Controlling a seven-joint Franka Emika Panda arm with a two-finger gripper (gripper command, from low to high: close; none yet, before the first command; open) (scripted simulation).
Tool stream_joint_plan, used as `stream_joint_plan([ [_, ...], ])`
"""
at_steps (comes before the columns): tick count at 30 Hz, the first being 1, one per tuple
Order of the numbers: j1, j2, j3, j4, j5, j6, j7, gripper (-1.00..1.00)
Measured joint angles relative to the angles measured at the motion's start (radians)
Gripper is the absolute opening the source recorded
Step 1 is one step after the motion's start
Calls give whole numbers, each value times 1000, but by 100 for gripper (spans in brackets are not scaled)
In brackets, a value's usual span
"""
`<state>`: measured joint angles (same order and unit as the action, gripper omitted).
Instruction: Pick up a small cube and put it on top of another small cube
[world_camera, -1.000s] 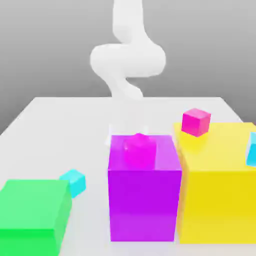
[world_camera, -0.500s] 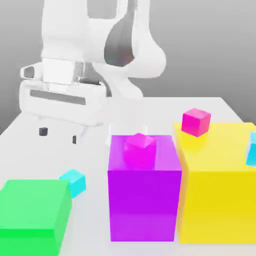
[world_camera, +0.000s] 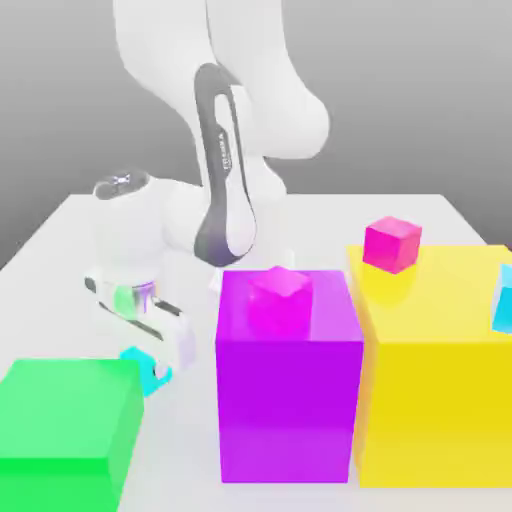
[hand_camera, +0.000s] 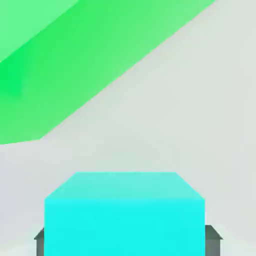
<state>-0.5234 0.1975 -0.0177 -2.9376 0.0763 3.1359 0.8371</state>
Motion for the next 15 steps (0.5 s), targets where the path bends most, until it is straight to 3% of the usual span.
stream_joint_plan([
  [3, 3, -17, -6, -3, -12, -15, 9, -100],
  [10, 20, -257, -51, -43, -104, -215, 74, -100],
  [15, 8, -344, -46, 82, -150, -326, 65, -100],
])
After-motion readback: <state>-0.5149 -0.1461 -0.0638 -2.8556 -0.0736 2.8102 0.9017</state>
